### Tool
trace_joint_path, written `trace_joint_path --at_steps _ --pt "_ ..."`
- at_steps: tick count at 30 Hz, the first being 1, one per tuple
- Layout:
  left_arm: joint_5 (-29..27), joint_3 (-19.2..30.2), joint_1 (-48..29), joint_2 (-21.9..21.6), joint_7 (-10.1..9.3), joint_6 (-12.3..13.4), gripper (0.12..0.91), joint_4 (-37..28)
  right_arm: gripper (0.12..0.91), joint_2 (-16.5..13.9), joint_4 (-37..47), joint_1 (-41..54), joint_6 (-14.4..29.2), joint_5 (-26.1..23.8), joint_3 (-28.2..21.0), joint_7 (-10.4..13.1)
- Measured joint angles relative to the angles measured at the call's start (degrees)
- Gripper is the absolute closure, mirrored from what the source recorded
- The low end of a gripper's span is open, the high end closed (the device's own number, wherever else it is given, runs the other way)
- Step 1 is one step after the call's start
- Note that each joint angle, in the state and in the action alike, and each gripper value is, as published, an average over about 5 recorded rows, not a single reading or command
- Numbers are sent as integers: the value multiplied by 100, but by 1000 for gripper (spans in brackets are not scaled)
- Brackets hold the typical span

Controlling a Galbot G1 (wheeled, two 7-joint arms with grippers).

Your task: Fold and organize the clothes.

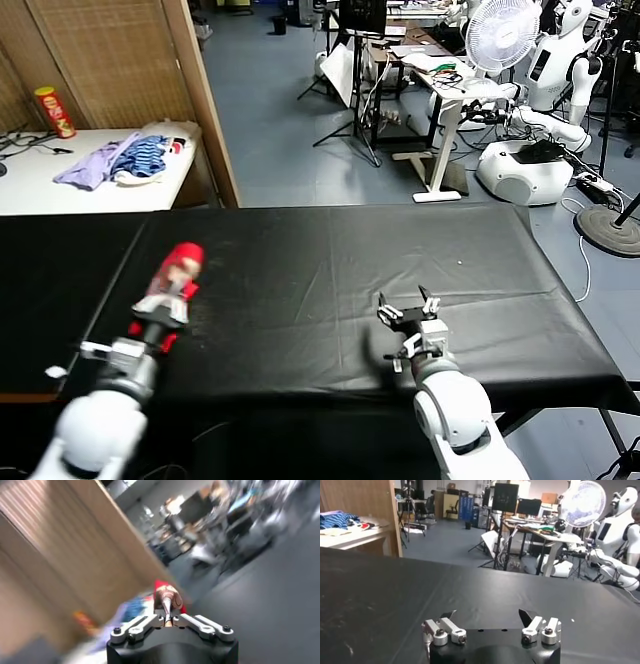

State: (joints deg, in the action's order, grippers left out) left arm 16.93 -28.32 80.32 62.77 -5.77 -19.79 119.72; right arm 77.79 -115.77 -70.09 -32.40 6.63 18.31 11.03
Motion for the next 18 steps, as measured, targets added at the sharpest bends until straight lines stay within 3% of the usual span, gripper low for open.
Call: trace_joint_path --at_steps 4,8,12,18 --pt "258 661 -200 594 17 89 868 -158 227 -36 0 -26 72 93 25 -141" --pt "201 1144 -316 1120 251 340 842 -410 227 -100 44 18 124 212 -42 -300" --pt "223 1461 -350 1385 607 713 669 -510 227 -177 135 116 41 538 -174 -339" --pt "440 1606 -336 1410 1160 1373 342 -456 227 -133 331 347 -267 1481 -460 -296"
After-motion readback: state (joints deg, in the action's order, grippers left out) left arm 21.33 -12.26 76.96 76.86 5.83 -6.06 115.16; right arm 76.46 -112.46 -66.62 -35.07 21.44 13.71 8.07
